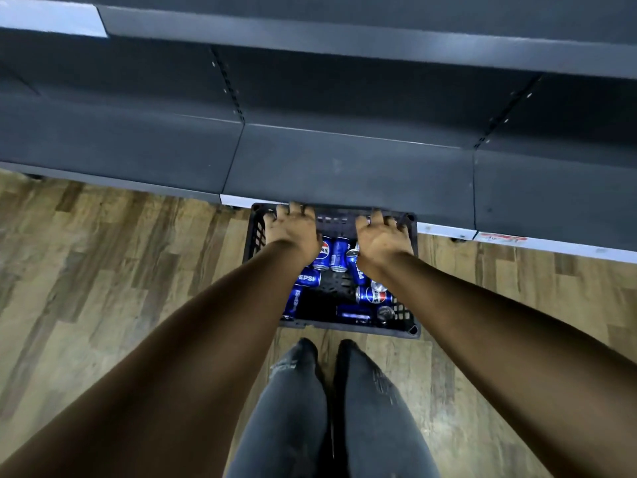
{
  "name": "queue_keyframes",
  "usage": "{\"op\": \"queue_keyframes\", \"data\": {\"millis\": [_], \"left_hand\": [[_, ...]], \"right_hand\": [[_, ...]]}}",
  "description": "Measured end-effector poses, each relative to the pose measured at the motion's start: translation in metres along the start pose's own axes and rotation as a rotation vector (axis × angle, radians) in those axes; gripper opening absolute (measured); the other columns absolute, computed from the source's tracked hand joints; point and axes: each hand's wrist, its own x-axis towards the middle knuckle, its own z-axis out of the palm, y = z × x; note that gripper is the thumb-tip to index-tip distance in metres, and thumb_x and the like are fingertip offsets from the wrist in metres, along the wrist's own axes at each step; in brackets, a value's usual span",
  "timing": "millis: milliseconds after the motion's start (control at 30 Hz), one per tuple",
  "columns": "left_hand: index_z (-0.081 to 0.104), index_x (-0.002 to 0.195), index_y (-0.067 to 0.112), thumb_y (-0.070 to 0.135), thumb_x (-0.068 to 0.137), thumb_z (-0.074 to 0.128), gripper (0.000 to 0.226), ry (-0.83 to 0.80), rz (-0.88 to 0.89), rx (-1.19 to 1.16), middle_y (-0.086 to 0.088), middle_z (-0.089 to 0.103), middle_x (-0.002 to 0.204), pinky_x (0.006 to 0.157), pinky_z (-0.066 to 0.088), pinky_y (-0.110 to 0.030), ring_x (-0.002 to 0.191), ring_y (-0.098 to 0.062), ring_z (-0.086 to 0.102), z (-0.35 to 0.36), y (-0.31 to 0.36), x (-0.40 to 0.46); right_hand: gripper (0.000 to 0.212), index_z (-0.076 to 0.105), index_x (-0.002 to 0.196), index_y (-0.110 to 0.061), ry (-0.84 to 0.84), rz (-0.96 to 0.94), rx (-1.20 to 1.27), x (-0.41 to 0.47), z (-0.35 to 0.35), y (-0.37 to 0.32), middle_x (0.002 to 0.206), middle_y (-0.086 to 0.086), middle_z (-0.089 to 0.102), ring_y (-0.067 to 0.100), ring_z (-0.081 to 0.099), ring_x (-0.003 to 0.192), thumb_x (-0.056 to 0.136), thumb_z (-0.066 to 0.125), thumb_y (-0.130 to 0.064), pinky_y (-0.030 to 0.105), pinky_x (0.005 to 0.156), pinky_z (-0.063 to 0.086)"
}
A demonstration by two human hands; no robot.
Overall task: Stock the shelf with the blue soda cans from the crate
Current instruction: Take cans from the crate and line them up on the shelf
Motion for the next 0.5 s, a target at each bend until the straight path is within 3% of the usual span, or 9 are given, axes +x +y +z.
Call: {"op": "queue_keyframes", "data": {"millis": [233, 333, 500], "left_hand": [[0.030, 0.141, 0.005, 0.040, 0.097, 0.040, 0.057, -0.004, -0.045, 0.011, -0.018, 0.031, 0.145, 0.108, 0.027, -0.048, 0.135, -0.036, 0.027, 0.066, 0.002, 0.044], [0.028, 0.143, 0.005, 0.038, 0.097, 0.040, 0.058, -0.020, -0.072, 0.012, -0.018, 0.028, 0.147, 0.107, 0.027, -0.047, 0.137, -0.036, 0.025, 0.101, 0.004, 0.067], [0.031, 0.142, 0.007, 0.033, 0.095, 0.043, 0.055, -0.052, -0.060, 0.022, -0.017, 0.030, 0.146, 0.106, 0.029, -0.046, 0.133, -0.034, 0.029, 0.163, 0.013, 0.108]], "right_hand": [[0.073, 0.018, 0.147, -0.008, -0.003, -0.008, -0.056, 0.046, 0.059, -0.003, 0.150, 0.019, 0.021, 0.039, 0.017, 0.140, 0.083, 0.055, -0.005, 0.054, 0.116, 0.010], [0.069, 0.023, 0.144, -0.009, -0.001, -0.026, -0.076, 0.070, 0.088, -0.005, 0.150, 0.018, 0.019, 0.038, 0.012, 0.141, 0.083, 0.055, -0.006, 0.056, 0.115, 0.005], [0.068, 0.026, 0.142, -0.011, -0.013, -0.041, -0.057, 0.117, 0.144, -0.001, 0.150, 0.016, 0.018, 0.037, 0.015, 0.139, 0.082, 0.057, -0.008, 0.055, 0.116, 0.009]]}}
